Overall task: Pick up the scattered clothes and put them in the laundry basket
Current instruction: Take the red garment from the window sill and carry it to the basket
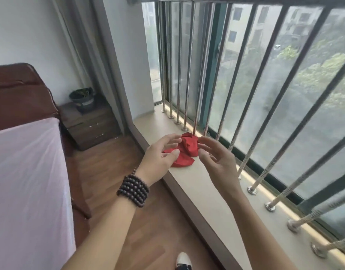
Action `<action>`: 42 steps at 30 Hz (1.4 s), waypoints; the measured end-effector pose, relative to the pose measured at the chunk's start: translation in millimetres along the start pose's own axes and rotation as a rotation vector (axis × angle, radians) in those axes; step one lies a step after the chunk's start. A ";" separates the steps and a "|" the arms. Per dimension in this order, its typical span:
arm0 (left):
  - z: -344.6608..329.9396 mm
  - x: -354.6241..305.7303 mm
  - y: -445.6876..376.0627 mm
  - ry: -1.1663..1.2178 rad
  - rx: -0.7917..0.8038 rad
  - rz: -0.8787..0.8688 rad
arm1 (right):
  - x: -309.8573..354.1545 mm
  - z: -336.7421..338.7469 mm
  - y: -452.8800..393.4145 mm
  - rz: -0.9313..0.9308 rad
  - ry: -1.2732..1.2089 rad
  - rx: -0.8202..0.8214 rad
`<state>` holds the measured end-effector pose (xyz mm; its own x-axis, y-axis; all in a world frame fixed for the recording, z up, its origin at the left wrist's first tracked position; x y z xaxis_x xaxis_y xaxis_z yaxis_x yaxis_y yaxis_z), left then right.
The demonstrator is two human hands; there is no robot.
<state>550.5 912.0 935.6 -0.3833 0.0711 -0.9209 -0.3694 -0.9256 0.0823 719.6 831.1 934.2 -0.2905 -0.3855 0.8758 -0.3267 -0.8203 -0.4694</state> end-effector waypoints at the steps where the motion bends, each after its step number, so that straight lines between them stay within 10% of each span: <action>1: -1.0 1.4 -22.7 -0.008 0.004 0.013 | -16.0 -3.2 -18.5 -0.012 -0.010 -0.001; 33: -9.7 257.6 -558.0 -0.240 0.406 0.280 | -447.3 -161.8 -310.7 -0.486 0.196 0.024; 42: -130.8 471.5 -650.4 -1.026 0.617 0.347 | -732.1 -170.1 -284.7 -0.712 0.795 0.826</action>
<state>720.8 1499.0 398.0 -0.9211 0.3722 -0.1146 -0.3453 -0.6446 0.6821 872.4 1418.7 407.6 -0.8160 0.3436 0.4649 -0.0726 -0.8588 0.5072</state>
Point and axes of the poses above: each hand's wrist, its own y-axis away from the middle knuckle, its own z-axis out of the back of the hand, x = y × z, the point moved 8 cm from there along -y, towards the middle knuckle, and after that the axes turned 14 degrees about z, right-handed, at the moved point
